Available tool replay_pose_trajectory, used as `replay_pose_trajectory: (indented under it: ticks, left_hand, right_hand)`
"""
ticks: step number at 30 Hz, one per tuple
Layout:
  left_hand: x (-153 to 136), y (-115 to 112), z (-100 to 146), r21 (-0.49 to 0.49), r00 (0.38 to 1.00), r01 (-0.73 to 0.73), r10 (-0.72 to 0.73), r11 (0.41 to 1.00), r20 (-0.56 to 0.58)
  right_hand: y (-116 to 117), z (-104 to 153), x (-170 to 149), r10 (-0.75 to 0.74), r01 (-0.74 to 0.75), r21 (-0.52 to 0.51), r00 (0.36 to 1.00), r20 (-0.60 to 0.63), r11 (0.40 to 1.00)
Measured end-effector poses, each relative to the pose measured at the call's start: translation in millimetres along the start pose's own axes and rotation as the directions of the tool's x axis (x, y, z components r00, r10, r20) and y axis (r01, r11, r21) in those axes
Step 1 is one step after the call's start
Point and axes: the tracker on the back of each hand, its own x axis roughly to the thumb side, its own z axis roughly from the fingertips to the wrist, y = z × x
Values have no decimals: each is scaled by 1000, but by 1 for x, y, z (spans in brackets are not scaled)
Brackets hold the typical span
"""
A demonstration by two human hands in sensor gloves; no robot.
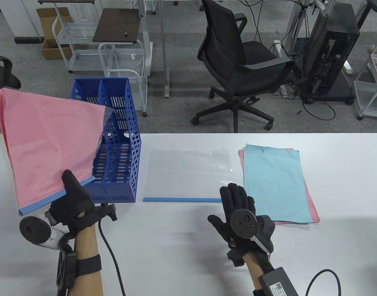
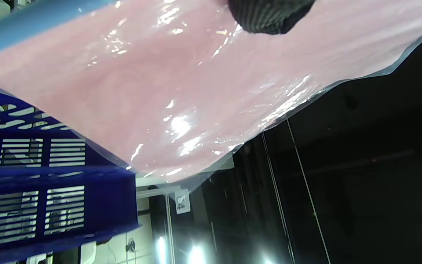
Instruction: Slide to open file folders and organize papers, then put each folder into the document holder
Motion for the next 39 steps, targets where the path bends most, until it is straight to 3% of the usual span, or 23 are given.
replay_pose_trajectory:
  ticks: [11, 29, 39]
  left_hand:
    - [-27, 10, -3, 57, 997, 35, -32, 998, -64]
    - [-70, -7, -14, -77, 957, 68, -87, 995, -278]
    - [-84, -4, -9, -17, 943, 13, -18, 1000, -334]
  right_hand:
    - [8, 9, -9, 17, -17, 18, 1000, -21, 1000]
    - [12, 16, -12, 28, -27, 54, 999, -20, 998]
    - [14, 16, -12, 26, -25, 53, 1000, -12, 998]
